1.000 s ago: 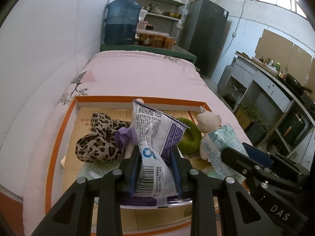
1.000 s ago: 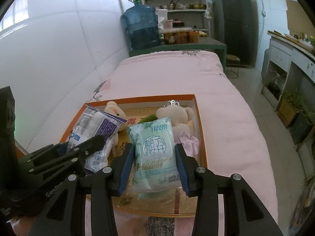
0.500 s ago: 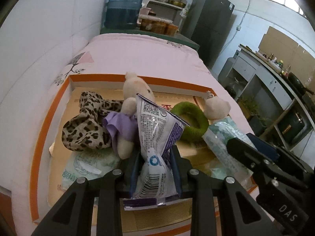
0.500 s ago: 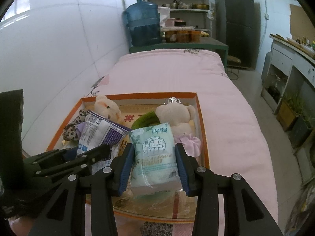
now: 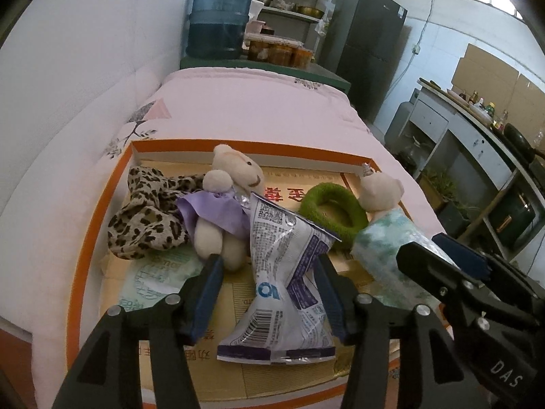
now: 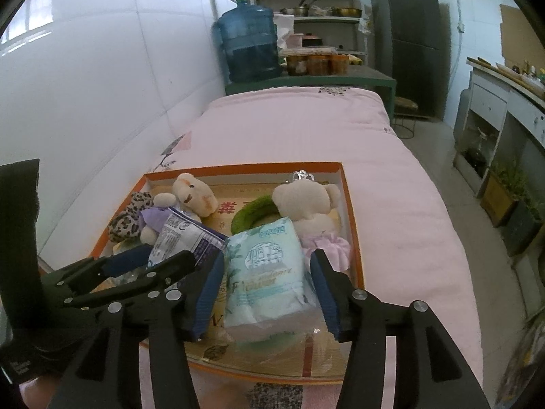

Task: Organize soft objects
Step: 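Open the left gripper to drop the diaper bag while the right releases the wipes pack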

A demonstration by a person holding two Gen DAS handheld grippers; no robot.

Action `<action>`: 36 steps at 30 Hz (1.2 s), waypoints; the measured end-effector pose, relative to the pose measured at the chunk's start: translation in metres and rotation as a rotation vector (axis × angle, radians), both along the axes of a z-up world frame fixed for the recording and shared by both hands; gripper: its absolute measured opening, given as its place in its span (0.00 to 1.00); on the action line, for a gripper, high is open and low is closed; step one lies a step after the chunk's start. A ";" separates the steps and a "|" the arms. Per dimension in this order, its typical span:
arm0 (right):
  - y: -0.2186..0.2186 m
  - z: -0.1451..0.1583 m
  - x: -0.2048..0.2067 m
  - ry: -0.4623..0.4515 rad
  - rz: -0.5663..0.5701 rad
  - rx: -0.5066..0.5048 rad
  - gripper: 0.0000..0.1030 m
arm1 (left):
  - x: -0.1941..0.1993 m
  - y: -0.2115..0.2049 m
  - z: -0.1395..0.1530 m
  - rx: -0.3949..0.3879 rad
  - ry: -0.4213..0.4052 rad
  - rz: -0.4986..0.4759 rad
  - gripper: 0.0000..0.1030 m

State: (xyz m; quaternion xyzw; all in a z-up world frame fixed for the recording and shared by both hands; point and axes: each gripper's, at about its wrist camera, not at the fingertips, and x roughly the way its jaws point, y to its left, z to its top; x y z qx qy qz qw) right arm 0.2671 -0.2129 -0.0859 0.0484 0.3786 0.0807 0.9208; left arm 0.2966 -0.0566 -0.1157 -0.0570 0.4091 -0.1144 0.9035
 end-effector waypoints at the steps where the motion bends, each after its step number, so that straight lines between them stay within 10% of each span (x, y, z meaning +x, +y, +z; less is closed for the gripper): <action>1: 0.000 0.001 0.000 0.000 -0.001 0.001 0.55 | -0.001 0.000 0.001 0.001 -0.002 0.000 0.53; 36: 0.002 0.044 -0.056 -0.050 -0.016 0.020 0.56 | -0.055 0.012 0.049 -0.003 -0.085 0.009 0.53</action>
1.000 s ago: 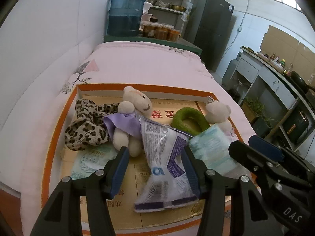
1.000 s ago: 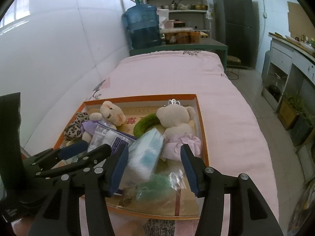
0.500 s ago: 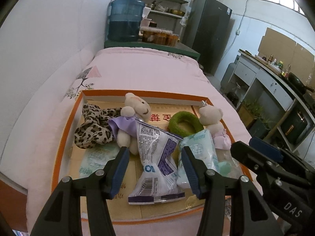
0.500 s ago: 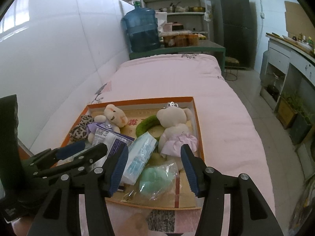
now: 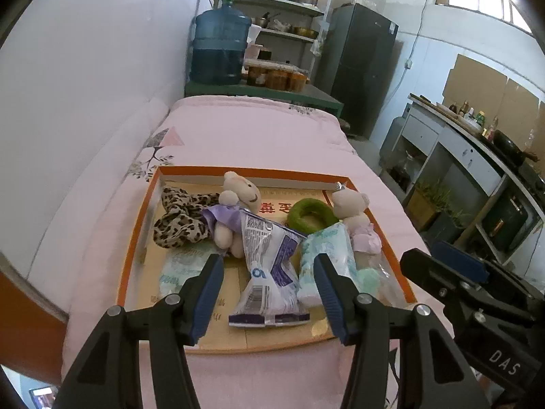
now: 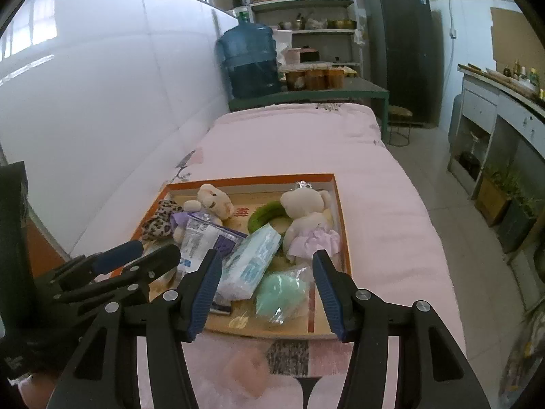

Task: Organize soft objects
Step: 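Open the left gripper to drop the diaper bag while the right releases the wipes pack, then move both grippers back toward the yellow wipes pack and peach ball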

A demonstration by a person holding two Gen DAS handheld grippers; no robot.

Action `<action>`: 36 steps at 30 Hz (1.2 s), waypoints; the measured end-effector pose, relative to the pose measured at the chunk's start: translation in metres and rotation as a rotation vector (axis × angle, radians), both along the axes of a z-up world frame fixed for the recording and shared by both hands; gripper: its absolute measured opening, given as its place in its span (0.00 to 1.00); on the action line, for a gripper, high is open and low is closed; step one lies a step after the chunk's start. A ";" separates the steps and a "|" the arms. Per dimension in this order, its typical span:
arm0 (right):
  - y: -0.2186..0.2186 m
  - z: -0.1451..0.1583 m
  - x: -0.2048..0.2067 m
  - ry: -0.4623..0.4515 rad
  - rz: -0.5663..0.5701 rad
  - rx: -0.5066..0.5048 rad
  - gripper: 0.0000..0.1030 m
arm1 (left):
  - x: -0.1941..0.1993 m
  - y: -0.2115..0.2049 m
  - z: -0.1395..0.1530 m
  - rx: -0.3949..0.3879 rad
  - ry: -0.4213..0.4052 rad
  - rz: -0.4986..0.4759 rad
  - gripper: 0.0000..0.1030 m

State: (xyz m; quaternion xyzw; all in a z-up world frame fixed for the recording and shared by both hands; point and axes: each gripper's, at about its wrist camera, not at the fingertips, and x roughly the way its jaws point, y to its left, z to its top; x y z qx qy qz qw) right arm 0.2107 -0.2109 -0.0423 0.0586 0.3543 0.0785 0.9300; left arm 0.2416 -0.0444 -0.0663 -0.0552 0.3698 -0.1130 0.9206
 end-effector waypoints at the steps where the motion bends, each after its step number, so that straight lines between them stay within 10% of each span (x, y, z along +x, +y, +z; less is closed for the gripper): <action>1: 0.000 0.002 -0.003 -0.002 0.000 0.000 0.56 | -0.004 0.001 0.002 0.001 -0.003 0.001 0.53; 36: 0.021 0.020 -0.101 -0.010 0.007 -0.003 0.56 | -0.120 0.025 0.024 0.028 -0.069 -0.034 0.53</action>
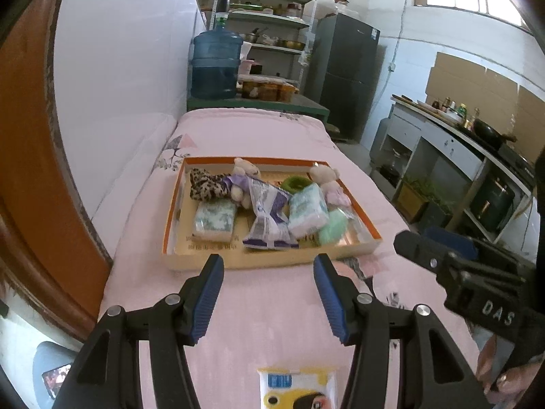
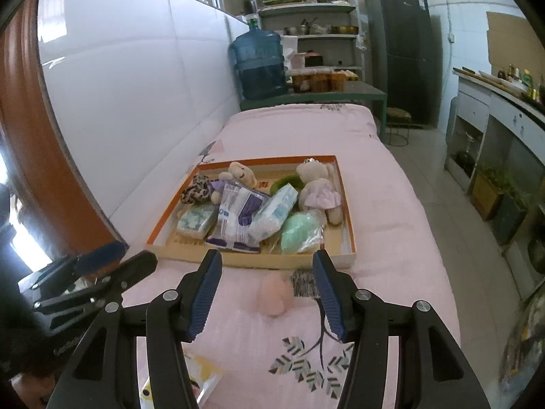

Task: Organize soft objects
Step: 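Move both grippers back toward the yellow wipes pack and peach ball, then grasp the yellow cartoon-face wipes pack with the left gripper while the right grasps the peach ball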

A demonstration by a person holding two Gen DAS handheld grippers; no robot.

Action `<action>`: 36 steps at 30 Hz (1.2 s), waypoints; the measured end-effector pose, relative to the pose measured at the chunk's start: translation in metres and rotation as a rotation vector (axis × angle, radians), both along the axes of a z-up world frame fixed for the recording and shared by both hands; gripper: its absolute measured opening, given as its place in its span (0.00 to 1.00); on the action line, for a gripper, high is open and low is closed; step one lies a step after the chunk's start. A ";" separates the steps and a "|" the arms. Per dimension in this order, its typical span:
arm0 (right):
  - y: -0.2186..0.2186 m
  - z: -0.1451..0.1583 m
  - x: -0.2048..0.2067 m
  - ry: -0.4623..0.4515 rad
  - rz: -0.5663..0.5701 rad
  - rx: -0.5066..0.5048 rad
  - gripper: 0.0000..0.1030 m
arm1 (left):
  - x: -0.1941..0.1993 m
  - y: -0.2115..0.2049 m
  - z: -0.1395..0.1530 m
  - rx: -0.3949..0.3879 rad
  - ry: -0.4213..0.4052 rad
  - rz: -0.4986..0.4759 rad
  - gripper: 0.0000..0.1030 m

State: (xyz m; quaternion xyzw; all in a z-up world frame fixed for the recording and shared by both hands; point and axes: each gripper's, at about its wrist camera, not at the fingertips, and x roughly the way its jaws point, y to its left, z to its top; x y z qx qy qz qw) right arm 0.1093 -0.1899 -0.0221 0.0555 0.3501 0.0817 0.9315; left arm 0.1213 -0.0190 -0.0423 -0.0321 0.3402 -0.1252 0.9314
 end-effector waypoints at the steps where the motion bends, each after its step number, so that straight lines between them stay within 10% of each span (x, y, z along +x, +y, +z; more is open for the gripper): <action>1: 0.000 0.000 -0.002 0.002 -0.001 0.000 0.56 | -0.004 0.000 -0.002 0.001 0.002 -0.006 0.53; 36: 0.004 -0.020 -0.019 0.070 0.000 -0.008 0.62 | -0.084 -0.027 -0.090 0.083 0.116 -0.145 0.68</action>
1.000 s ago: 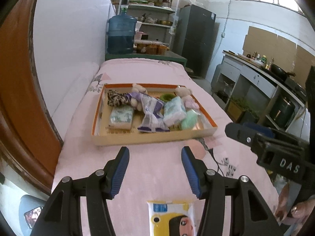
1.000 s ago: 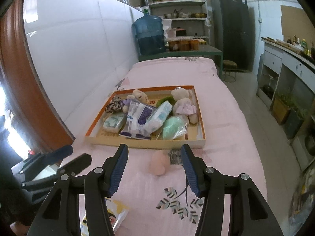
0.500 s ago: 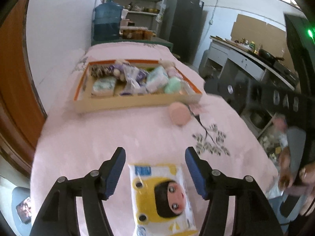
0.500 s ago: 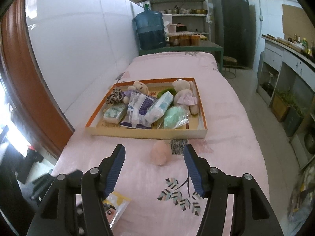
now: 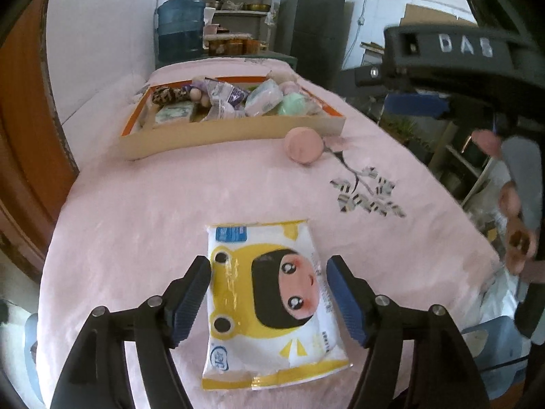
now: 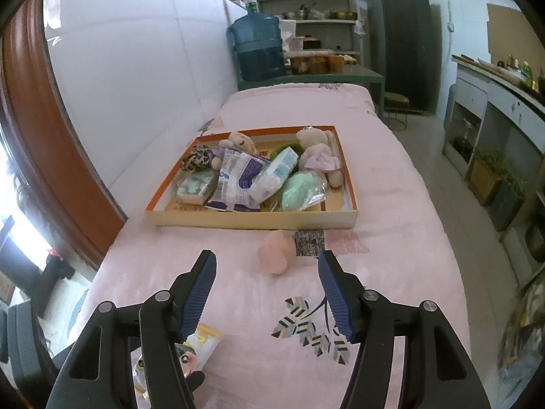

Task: Organize soft objects
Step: 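Grasp the yellow cartoon-face wipes pack with the left gripper while the right grasps the peach ball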

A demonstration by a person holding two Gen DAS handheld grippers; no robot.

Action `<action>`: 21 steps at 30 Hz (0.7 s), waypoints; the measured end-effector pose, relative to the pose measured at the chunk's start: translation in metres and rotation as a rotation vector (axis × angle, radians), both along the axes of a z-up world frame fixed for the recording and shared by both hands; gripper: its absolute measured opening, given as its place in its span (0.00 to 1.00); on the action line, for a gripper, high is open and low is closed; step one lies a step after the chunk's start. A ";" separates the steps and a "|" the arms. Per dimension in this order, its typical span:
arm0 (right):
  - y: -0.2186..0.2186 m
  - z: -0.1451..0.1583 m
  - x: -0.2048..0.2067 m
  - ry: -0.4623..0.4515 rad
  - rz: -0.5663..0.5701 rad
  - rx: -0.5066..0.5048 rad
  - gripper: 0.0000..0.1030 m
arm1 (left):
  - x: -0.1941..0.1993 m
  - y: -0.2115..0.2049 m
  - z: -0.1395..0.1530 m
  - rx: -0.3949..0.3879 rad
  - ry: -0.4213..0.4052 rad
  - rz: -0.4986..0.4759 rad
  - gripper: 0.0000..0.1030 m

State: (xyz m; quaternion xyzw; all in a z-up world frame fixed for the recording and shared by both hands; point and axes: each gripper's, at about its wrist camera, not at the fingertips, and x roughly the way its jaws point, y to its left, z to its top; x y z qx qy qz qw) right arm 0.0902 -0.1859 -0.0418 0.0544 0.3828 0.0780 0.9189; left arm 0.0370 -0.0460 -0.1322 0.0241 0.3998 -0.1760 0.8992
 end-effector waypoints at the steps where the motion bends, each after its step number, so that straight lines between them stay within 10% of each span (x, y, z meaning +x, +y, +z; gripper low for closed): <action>1: 0.000 -0.001 0.000 0.002 0.001 0.002 0.62 | -0.001 0.000 -0.002 0.012 0.002 0.004 0.69; 21: -0.001 -0.041 0.032 0.104 0.003 0.013 0.63 | 0.009 0.012 -0.010 -0.070 0.029 0.048 0.58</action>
